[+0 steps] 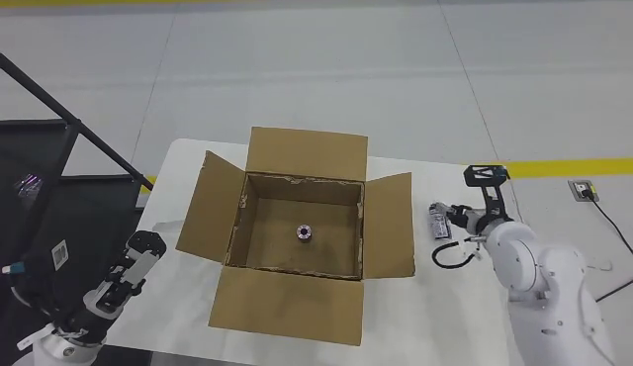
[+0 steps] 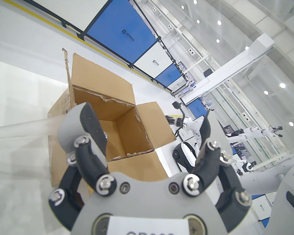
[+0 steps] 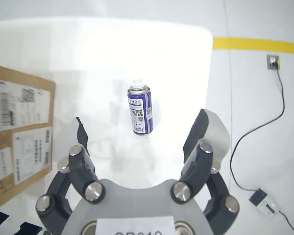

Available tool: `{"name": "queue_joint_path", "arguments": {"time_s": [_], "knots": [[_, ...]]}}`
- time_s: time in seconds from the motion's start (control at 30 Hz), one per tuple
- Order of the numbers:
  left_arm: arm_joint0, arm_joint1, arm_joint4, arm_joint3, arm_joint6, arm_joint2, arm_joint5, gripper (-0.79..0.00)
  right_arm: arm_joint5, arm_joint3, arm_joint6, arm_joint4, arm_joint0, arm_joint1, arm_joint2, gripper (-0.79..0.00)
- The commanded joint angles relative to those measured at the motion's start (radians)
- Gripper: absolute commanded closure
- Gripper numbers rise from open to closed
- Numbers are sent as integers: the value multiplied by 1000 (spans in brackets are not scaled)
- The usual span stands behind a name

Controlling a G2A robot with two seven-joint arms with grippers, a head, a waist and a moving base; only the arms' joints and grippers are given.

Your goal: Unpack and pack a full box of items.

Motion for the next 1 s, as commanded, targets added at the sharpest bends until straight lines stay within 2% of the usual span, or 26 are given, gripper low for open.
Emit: {"name": "queue_joint_path", "arguments": {"time_s": [0.0,0.17,0.43,0.53,0.67,0.97], "knots": [[0,0,0,0,0,0,0,-785,-9,-93,-34,-15,7,0,-15,-785],[0,0,0,0,0,0,0,-785,-30,-192,-18,-57,74,-5,-106,-785],[0,0,3,0,3,0,3,-785,-43,-144,-4,20,179,-23,-243,-785],[0,-2,66,0,62,-8,42,-785,-82,-92,8,74,221,-30,-296,-785],[-3,-3,87,22,123,-11,82,-785,-94,-28,28,110,271,-48,-420,-785],[9,0,67,92,136,-38,85,-785,-88,281,34,241,454,-134,-733,-785]]}}
